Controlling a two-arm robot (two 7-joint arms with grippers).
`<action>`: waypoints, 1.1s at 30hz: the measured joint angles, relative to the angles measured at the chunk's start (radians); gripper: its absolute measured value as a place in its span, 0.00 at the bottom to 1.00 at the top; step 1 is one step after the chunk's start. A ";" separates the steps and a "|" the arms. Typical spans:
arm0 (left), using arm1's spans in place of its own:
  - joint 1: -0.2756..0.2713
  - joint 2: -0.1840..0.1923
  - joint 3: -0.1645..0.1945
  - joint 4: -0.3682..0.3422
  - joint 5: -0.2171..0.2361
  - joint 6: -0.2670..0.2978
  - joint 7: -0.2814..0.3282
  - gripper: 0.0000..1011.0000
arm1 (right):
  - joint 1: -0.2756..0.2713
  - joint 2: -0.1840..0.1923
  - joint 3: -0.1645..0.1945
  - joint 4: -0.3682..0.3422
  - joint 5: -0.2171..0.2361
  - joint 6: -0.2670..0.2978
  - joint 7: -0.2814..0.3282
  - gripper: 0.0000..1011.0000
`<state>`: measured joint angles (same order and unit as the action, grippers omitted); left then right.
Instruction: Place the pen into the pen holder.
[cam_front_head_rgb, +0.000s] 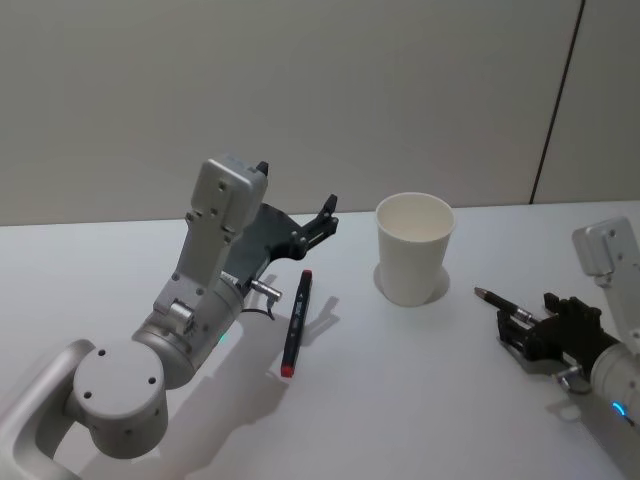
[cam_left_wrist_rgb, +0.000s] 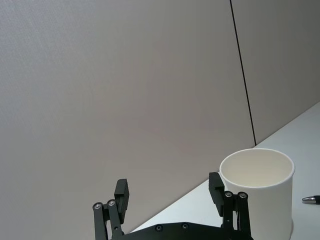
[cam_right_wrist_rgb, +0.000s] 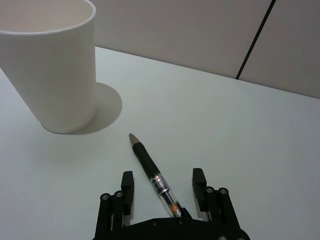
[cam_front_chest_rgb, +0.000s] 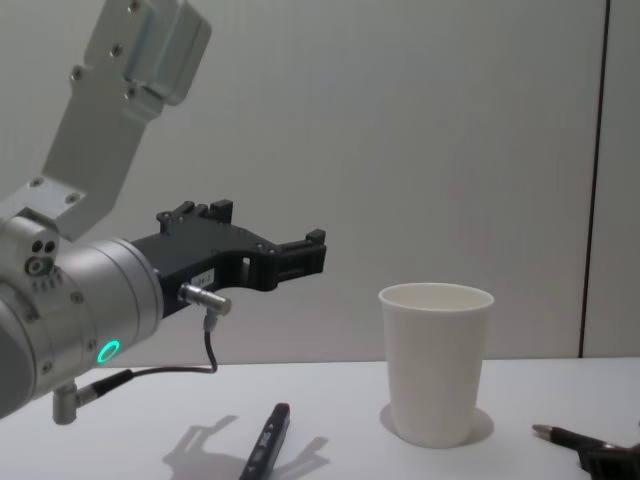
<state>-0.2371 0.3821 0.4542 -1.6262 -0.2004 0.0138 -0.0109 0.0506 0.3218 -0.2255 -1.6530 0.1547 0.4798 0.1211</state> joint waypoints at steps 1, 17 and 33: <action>0.000 0.000 0.000 0.000 0.000 0.000 0.000 0.99 | 0.001 0.000 0.000 0.001 0.000 0.000 0.000 0.71; 0.000 0.000 0.000 0.000 0.000 0.000 0.000 0.99 | 0.006 -0.005 0.003 0.009 0.006 -0.001 0.007 0.61; 0.000 0.000 0.000 0.000 0.000 0.000 0.000 0.99 | 0.008 -0.008 0.004 0.014 0.012 0.003 0.011 0.46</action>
<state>-0.2371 0.3821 0.4542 -1.6262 -0.2004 0.0138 -0.0109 0.0588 0.3137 -0.2212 -1.6394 0.1668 0.4831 0.1317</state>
